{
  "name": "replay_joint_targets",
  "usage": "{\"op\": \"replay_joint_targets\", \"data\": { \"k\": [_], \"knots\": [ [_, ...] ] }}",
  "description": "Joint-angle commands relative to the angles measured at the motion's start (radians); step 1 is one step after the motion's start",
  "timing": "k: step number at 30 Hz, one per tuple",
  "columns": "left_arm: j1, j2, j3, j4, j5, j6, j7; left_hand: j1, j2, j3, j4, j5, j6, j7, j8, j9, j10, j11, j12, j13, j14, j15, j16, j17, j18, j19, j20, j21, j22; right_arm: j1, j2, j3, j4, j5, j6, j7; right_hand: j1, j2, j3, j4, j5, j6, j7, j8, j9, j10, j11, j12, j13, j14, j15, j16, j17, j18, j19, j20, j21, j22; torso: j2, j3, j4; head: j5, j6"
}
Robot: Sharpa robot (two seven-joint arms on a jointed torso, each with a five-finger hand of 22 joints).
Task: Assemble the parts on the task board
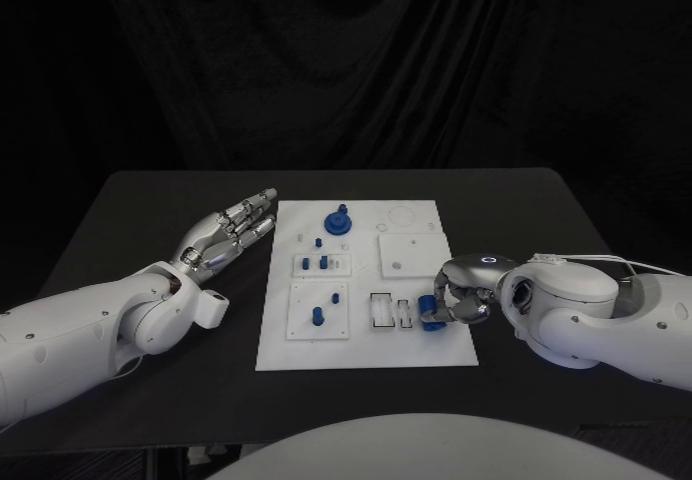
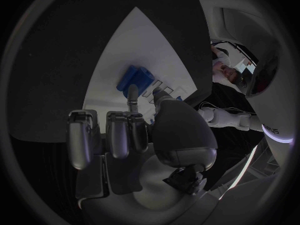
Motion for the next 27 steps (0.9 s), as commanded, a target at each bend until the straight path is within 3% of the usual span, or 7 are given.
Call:
{"op": "replay_joint_targets", "data": {
  "k": [1,9,27],
  "knots": [
    [-0.002,0.0,0.001,0.003,0.005,0.014,0.071,0.012,0.002,0.007,0.0,0.005,0.001,0.007,0.005,0.002,0.001,0.002,0.005,0.0,0.0,0.006,-0.004,-0.001,0.011,0.002,0.001,-0.002,0.0,-0.006,0.007,0.0,-0.008,-0.007,0.019,-0.025,0.013,0.001,0.0,-0.008,0.006,-0.004,-0.004,-0.005,0.001,0.104,-0.008,0.003,0.263,0.091,-0.009,-0.007,0.193,-0.012,0.083,-0.006,-0.009,0.248,0.0,-0.0005,-0.0013,-0.004,0.0],
    [-0.002,0.0,0.001,0.003,0.005,0.019,0.067,0.013,0.001,0.009,-0.001,0.007,0.003,0.009,0.005,0.002,0.0,0.002,0.005,0.0,0.0,0.007,-0.004,-0.001,0.01,0.002,0.002,-0.002,0.001,-0.013,0.025,0.0,-0.025,-0.007,0.029,-0.024,0.014,0.003,0.001,-0.008,0.006,-0.013,-0.001,-0.015,-0.001,0.104,-0.006,0.003,0.263,0.089,-0.007,-0.011,0.185,-0.01,0.079,-0.005,-0.016,0.245,-0.001,-0.0007,0.0016,-0.012,0.0],
    [-0.002,-0.001,0.001,0.004,0.005,0.023,0.057,0.014,0.001,0.009,-0.002,0.008,0.004,0.009,0.005,0.002,0.0,0.002,0.005,0.0,0.0,0.008,-0.004,-0.001,0.01,0.002,0.003,-0.002,0.001,-0.024,0.048,0.0,-0.037,-0.007,0.016,-0.009,0.012,0.008,0.003,-0.005,0.006,-0.024,0.005,-0.036,-0.007,0.104,-0.001,0.003,0.263,0.087,-0.001,-0.016,0.174,-0.007,0.074,-0.001,-0.024,0.242,0.0,-0.0008,0.0013,-0.014,0.0]
  ]
}}
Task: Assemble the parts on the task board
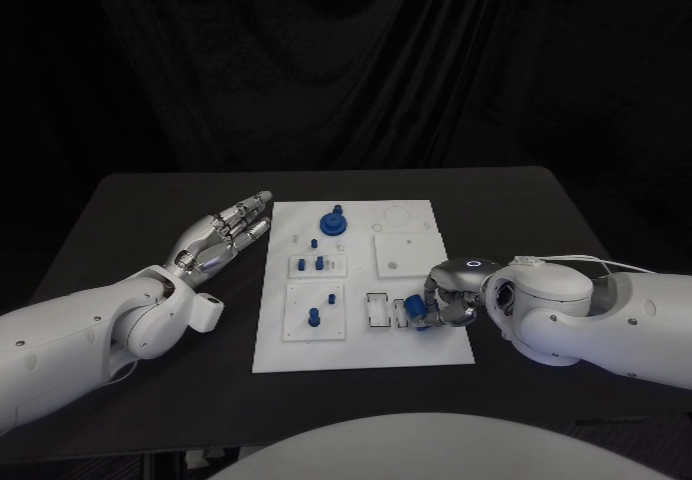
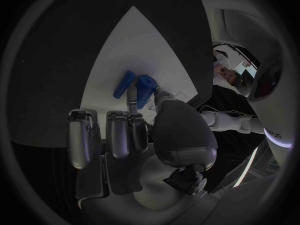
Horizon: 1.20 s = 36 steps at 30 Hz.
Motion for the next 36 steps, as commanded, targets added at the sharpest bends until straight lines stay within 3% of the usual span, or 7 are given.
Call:
{"op": "replay_joint_targets", "data": {
  "k": [1,9,14,28,36],
  "knots": [
    [-0.001,0.001,0.001,0.003,0.005,0.013,0.056,0.012,-0.003,0.008,0.0,0.005,-0.001,0.007,0.005,0.001,0.0,0.002,0.004,0.0,0.0,0.009,-0.004,-0.002,0.01,0.002,0.003,-0.002,0.0,-0.004,0.004,0.0,-0.002,-0.007,0.0,-0.004,-0.002,0.004,-0.003,0.001,0.002,-0.007,0.002,-0.005,-0.002,0.104,-0.001,0.003,0.263,0.087,0.0,-0.004,0.174,-0.007,0.074,-0.001,-0.005,0.242,0.001,-0.0006,0.0002,0.001,0.0],
    [-0.001,0.0,0.001,0.002,0.005,0.015,0.049,0.013,-0.003,0.009,-0.001,0.006,-0.002,0.009,0.005,0.001,0.0,0.002,0.004,0.0,0.0,0.01,-0.004,-0.002,0.01,0.002,0.004,-0.002,0.0,-0.004,0.012,0.0,-0.008,-0.007,0.002,-0.011,-0.02,0.003,-0.01,0.013,-0.01,-0.026,0.01,-0.028,-0.009,0.104,0.006,0.003,0.263,0.087,0.005,-0.006,0.171,-0.006,0.072,0.005,-0.008,0.24,0.0,-0.0014,0.0001,0.002,0.0],
    [-0.002,0.001,0.001,0.001,0.005,0.016,0.046,0.014,-0.003,0.01,-0.002,0.006,-0.001,0.013,0.005,0.001,0.0,0.0,0.004,0.0,0.0,0.01,-0.004,-0.002,0.01,0.002,0.004,-0.002,0.0,-0.004,0.016,0.0,-0.015,-0.007,0.017,-0.025,-0.067,0.008,-0.022,0.02,-0.032,-0.044,0.02,-0.055,-0.02,0.104,0.015,0.003,0.263,0.086,0.013,-0.009,0.165,-0.004,0.067,0.012,-0.017,0.237,0.0,-0.0009,0.0005,0.002,0.0],
    [-0.002,0.003,0.001,-0.001,0.005,0.024,0.038,0.016,-0.004,0.015,-0.004,0.007,0.009,0.033,0.006,0.002,-0.001,-0.005,0.004,0.0,0.0,0.013,-0.004,-0.002,0.01,0.002,0.006,-0.002,0.0,-0.004,0.037,0.0,-0.038,-0.007,0.048,-0.044,-0.136,0.016,-0.033,0.021,-0.072,-0.057,0.031,-0.093,-0.046,0.104,0.026,0.003,0.263,0.084,0.022,-0.014,0.154,-0.001,0.061,0.022,-0.029,0.233,-0.001,-0.0004,-0.0009,0.004,0.0],
    [-0.002,0.003,0.001,-0.002,0.005,0.027,0.035,0.016,-0.004,0.015,-0.005,0.008,0.014,0.035,0.007,0.003,-0.001,-0.004,0.004,0.0,0.0,0.014,-0.004,-0.002,0.01,0.002,0.006,-0.002,0.0,-0.004,0.053,0.0,-0.05,0.005,0.045,-0.039,-0.184,0.038,-0.037,0.022,-0.072,-0.055,0.034,-0.11,-0.058,0.104,0.028,0.003,0.263,0.083,0.025,-0.014,0.153,0.0,0.06,0.024,-0.032,0.232,-0.001,-0.0003,0.0002,0.007,0.0]
  ]
}}
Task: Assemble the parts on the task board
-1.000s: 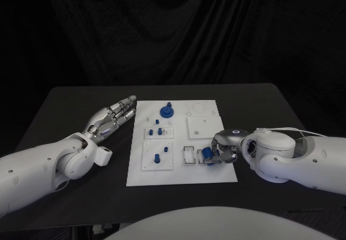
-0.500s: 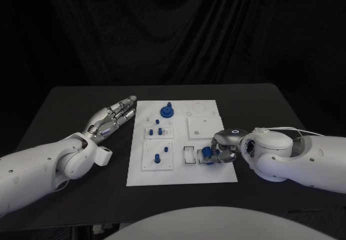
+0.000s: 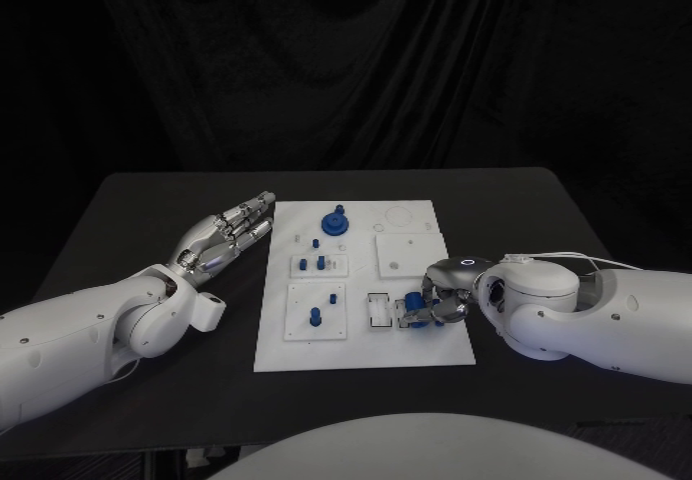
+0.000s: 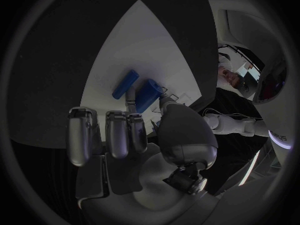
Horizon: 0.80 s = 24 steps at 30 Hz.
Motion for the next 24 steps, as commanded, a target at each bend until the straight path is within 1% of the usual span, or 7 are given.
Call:
{"op": "replay_joint_targets", "data": {
  "k": [1,7,10,16,21,23,24],
  "knots": [
    [-0.002,0.001,0.001,0.001,0.005,0.015,0.035,0.013,0.0,0.007,-0.002,0.004,0.002,0.005,0.003,0.001,-0.001,-0.003,0.004,0.0,0.0,0.007,-0.004,-0.001,0.01,0.002,0.007,-0.002,0.0,-0.004,0.006,-0.003,-0.005,0.007,0.016,-0.015,-0.008,0.003,-0.002,-0.002,-0.002,-0.01,0.001,-0.006,-0.016,0.104,0.006,0.003,0.263,0.081,0.008,-0.006,0.153,0.0,0.063,0.007,-0.004,0.232,0.0,0.0003,0.0008,0.001,0.0],
    [-0.002,0.002,0.001,0.0,0.005,0.019,0.031,0.013,0.0,0.008,-0.003,0.005,0.004,0.007,0.004,0.002,-0.001,-0.003,0.004,0.0,0.0,0.008,-0.004,-0.001,0.01,0.002,0.007,-0.002,0.0,-0.004,0.012,-0.003,-0.014,0.019,0.015,-0.014,-0.011,0.007,-0.001,-0.001,-0.001,-0.01,0.001,-0.008,-0.017,0.104,0.007,0.003,0.263,0.082,0.009,-0.006,0.153,0.0,0.063,0.007,-0.005,0.231,0.0,0.0,0.002,0.0,0.0],
    [-0.002,0.003,0.001,0.0,0.005,0.021,0.028,0.014,0.0,0.009,-0.003,0.005,0.006,0.009,0.004,0.002,-0.001,-0.002,0.004,0.0,0.0,0.009,-0.004,-0.001,0.01,0.002,0.007,-0.002,0.0,-0.004,0.014,-0.003,-0.019,0.028,0.019,-0.016,-0.015,0.012,0.0,-0.002,0.002,-0.011,0.002,-0.012,-0.019,0.104,0.008,0.003,0.263,0.081,0.009,-0.006,0.153,0.001,0.063,0.007,-0.006,0.231,0.0,-0.0001,0.0014,0.001,0.0],
    [-0.003,0.003,0.001,0.0,0.005,0.024,0.025,0.015,0.0,0.011,-0.004,0.005,0.015,0.014,0.006,0.003,0.0,0.0,0.007,0.001,0.0,0.01,-0.004,-0.001,0.01,0.003,0.008,-0.002,0.0,-0.004,0.021,-0.003,-0.03,0.056,0.026,-0.015,-0.013,0.021,0.006,-0.004,0.03,-0.007,0.003,-0.021,-0.026,0.104,0.009,0.003,0.263,0.081,0.011,-0.007,0.151,0.001,0.062,0.009,-0.007,0.231,0.0,-0.0003,0.0004,0.002,0.0],
    [-0.003,0.004,0.001,0.0,0.005,0.026,0.024,0.015,0.0,0.011,-0.005,0.005,0.018,0.015,0.006,0.003,0.001,0.003,0.009,0.001,0.0,0.01,-0.004,-0.001,0.01,0.003,0.008,-0.002,0.0,-0.004,0.026,-0.003,-0.037,0.071,0.025,-0.011,-0.031,0.032,0.005,-0.001,0.04,-0.003,0.004,-0.025,-0.029,0.104,0.009,0.003,0.263,0.081,0.011,-0.007,0.149,0.002,0.061,0.01,-0.009,0.23,0.001,-0.0005,0.0,0.004,0.0],
    [-0.003,0.004,0.001,0.0,0.005,0.027,0.023,0.015,0.0,0.011,-0.005,0.005,0.018,0.015,0.006,0.003,0.001,0.003,0.009,0.001,0.0,0.01,-0.004,-0.001,0.01,0.003,0.008,-0.002,0.0,-0.004,0.027,-0.003,-0.038,0.078,0.024,-0.008,-0.029,0.034,0.008,-0.004,0.077,0.003,0.003,-0.03,-0.032,0.104,0.009,0.003,0.263,0.081,0.011,-0.007,0.15,0.001,0.062,0.01,-0.008,0.23,0.001,-0.0003,-0.0002,0.004,0.0],
    [-0.003,0.004,0.001,0.0,0.005,0.027,0.023,0.016,-0.001,0.012,-0.006,0.006,0.02,0.016,0.006,0.003,0.002,0.005,0.01,0.002,0.0,0.009,-0.004,-0.001,0.01,0.003,0.009,-0.002,0.0,-0.004,0.028,-0.003,-0.039,0.081,0.023,-0.006,-0.022,0.032,0.012,-0.006,0.103,0.007,0.003,-0.032,-0.033,0.104,0.008,0.003,0.263,0.081,0.011,-0.007,0.15,0.001,0.062,0.01,-0.009,0.23,0.001,-0.0001,-0.0001,0.004,0.0]
  ]
}}
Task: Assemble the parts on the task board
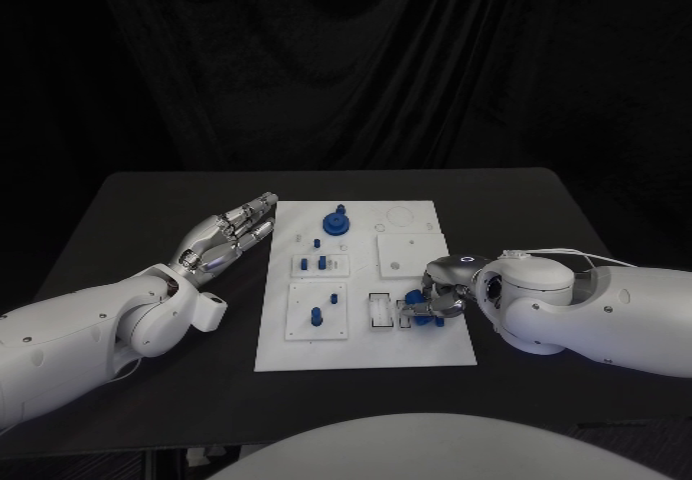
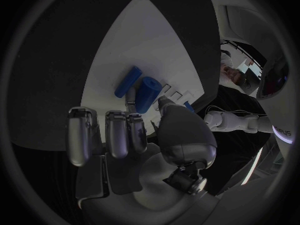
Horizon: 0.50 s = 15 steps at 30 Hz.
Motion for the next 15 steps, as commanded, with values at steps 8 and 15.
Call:
{"op": "replay_joint_targets", "data": {
  "k": [8,15],
  "knots": [
    [-0.002,0.003,0.001,0.001,0.005,0.018,0.02,0.009,-0.001,0.01,-0.002,0.007,0.018,0.006,0.008,0.002,0.004,0.01,0.009,0.002,0.0,0.009,-0.004,-0.002,0.011,-0.001,0.005,-0.002,0.0,-0.007,0.007,-0.007,-0.009,0.062,0.014,0.009,0.124,-0.047,0.092,-0.059,0.387,0.036,-0.008,-0.026,-0.22,0.104,0.001,0.003,0.263,0.085,0.001,-0.002,0.152,0.003,0.056,0.0,-0.01,0.228,0.001,0.0009,0.0002,0.001,0.0],
    [-0.003,0.003,0.001,0.001,0.005,0.02,0.019,0.01,-0.001,0.012,-0.004,0.009,0.032,0.01,0.011,0.004,0.005,0.011,0.012,0.003,0.0,0.009,-0.004,-0.002,0.011,-0.001,0.006,-0.002,0.0,-0.007,0.011,-0.007,-0.017,0.108,0.02,0.003,0.163,-0.073,0.137,-0.1,0.451,0.045,-0.015,-0.012,-0.201,0.104,-0.005,0.003,0.263,0.085,-0.005,-0.002,0.151,0.003,0.056,-0.004,-0.01,0.228,0.0,0.0001,-0.0005,0.005,0.0]
  ]
}}
